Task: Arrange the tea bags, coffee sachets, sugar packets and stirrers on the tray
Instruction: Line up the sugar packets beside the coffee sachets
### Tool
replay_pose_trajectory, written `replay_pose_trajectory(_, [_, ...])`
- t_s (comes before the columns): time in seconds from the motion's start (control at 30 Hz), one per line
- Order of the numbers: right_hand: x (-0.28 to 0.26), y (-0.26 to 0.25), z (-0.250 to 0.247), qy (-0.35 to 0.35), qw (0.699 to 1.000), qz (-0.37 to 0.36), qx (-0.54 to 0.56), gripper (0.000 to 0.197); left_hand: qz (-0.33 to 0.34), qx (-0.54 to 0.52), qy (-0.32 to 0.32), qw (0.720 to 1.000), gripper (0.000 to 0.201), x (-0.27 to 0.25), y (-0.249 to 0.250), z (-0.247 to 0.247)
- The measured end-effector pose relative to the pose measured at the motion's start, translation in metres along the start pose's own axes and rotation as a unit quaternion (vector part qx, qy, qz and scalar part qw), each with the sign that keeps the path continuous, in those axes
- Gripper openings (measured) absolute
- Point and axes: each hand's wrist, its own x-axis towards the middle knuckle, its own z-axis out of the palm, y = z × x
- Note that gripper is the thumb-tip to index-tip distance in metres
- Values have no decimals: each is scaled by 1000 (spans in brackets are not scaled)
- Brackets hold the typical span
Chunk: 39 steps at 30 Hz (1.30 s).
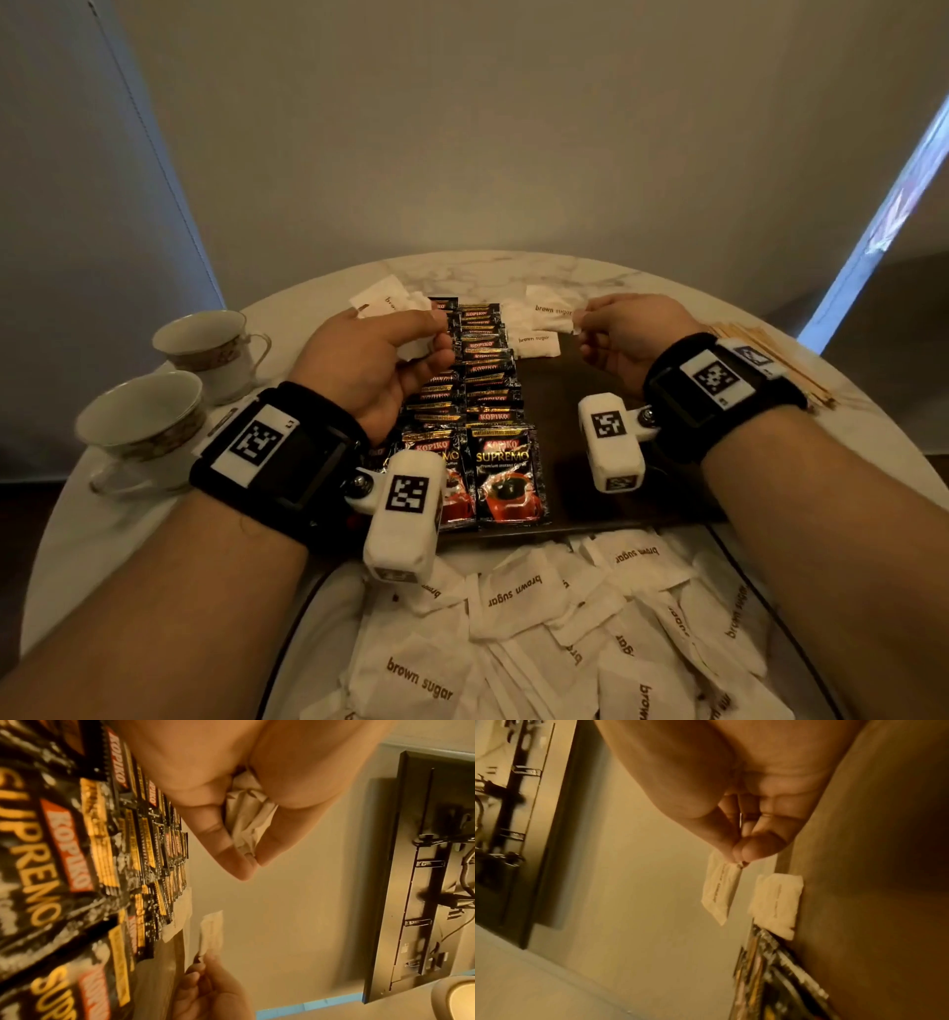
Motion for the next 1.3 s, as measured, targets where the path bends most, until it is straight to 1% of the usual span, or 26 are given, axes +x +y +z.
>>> replay_pose_trajectory(0.13, [19, 6, 2, 20, 994, 41, -103, 15, 1, -1, 2, 1000, 26, 2, 1, -2])
replay_pose_trajectory(0.2, [23, 8, 6, 22, 990, 55, -132, 12, 2, -1, -3, 1000, 25, 3, 2, -2])
replay_pose_trajectory(0.3, [26, 7, 11, -2, 987, 78, -143, 11, 4, -2, -3, 1000, 24, 3, 3, -2])
replay_pose_trajectory(0.47, [29, 5, 15, -16, 983, 92, -161, 11, 2, 2, -2, 1000, 18, 3, 5, -3])
replay_pose_trajectory(0.57, [28, 4, 14, -27, 982, 94, -161, 4, -1, 1, -2, 1000, 16, 2, 6, -3])
replay_pose_trajectory(0.67, [25, 3, 9, -36, 985, 93, -138, 16, 1, 1, -1, 1000, 14, 1, 7, -3])
replay_pose_trajectory(0.77, [17, -2, 4, -32, 988, 72, -133, 17, 3, 0, -3, 1000, 12, 1, 8, -2])
replay_pose_trajectory(0.8, [14, -4, 3, -36, 987, 59, -143, 17, 3, 1, -3, 1000, 12, 0, 8, -2])
replay_pose_trajectory(0.87, [6, -7, 6, -69, 981, 53, -176, 16, 2, 6, -4, 1000, 14, 0, 8, -1])
replay_pose_trajectory(0.97, [-2, -4, 18, -126, 968, 85, -201, 17, 0, 13, -4, 1000, 19, -1, 7, -1])
replay_pose_trajectory(1.03, [-2, -1, 25, -129, 966, 94, -204, 19, -1, 14, -3, 1000, 22, -1, 5, -1])
replay_pose_trajectory(1.1, [-1, 0, 27, -124, 969, 93, -194, 21, -3, 15, 3, 1000, 22, -1, 5, -1])
replay_pose_trajectory(1.17, [3, 0, 24, -116, 976, 87, -160, 20, -3, 12, 8, 1000, 19, 0, 5, -1])
replay_pose_trajectory(1.2, [6, 0, 22, -101, 983, 78, -128, 18, -3, 11, 8, 1000, 18, 0, 6, -2])
replay_pose_trajectory(1.27, [14, 0, 16, -50, 997, 45, -39, 14, -2, 7, 7, 1000, 18, 0, 7, -2])
replay_pose_trajectory(1.3, [19, 0, 14, -24, 999, 29, 1, 16, -2, 6, 7, 1000, 17, 0, 7, -2])
